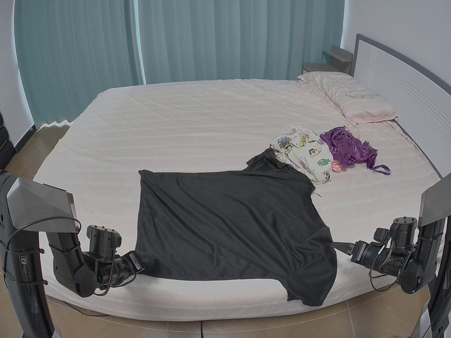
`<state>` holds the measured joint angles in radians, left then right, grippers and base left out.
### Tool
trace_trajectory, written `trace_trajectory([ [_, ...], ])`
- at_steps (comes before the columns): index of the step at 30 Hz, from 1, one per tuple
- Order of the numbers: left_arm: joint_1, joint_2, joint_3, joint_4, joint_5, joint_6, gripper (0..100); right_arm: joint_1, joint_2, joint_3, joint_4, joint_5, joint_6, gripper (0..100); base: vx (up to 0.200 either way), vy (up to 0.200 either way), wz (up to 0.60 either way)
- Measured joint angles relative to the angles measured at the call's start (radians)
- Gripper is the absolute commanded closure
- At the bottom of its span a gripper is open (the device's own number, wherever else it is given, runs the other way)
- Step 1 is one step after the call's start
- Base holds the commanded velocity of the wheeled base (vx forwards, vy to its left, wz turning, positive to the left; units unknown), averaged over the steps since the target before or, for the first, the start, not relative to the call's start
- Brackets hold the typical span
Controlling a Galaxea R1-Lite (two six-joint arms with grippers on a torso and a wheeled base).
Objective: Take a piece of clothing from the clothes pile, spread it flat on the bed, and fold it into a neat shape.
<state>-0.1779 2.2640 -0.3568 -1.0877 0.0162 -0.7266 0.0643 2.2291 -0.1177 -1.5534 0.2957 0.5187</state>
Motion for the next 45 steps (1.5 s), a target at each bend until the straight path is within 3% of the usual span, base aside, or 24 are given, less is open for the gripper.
trace_trajectory([
  [4,-0.012,0.019,-0.02,0.0,0.023,0.002,0,0.0,-0.004,0.002,0.0,0.0,0.0,0,0.0,0.0,0.0],
  [5,-0.014,0.025,-0.024,0.0,0.04,0.004,100,0.001,-0.004,0.002,0.0,0.0,0.0,0,0.0,0.0,0.0],
  [19,-0.041,0.057,0.016,-0.007,0.076,0.021,100,0.002,0.034,0.005,0.001,-0.002,-0.02,0,0.0,0.0,0.0],
  [28,-0.026,0.011,0.107,-0.009,0.074,0.025,100,0.04,0.137,-0.119,0.008,-0.006,-0.067,0,0.0,0.0,0.0],
  [38,-0.005,-0.001,0.125,-0.01,0.069,0.026,100,0.069,0.196,-0.284,0.178,-0.006,-0.074,0,0.0,0.0,0.0],
  [39,-0.004,-0.001,0.125,-0.01,0.069,0.026,100,0.07,0.198,-0.296,0.191,-0.006,-0.076,100,0.0,0.0,0.0],
  [45,-0.003,-0.001,0.126,-0.011,0.067,0.025,100,0.071,0.216,-0.371,0.285,-0.019,-0.114,100,0.0,0.0,0.0],
])
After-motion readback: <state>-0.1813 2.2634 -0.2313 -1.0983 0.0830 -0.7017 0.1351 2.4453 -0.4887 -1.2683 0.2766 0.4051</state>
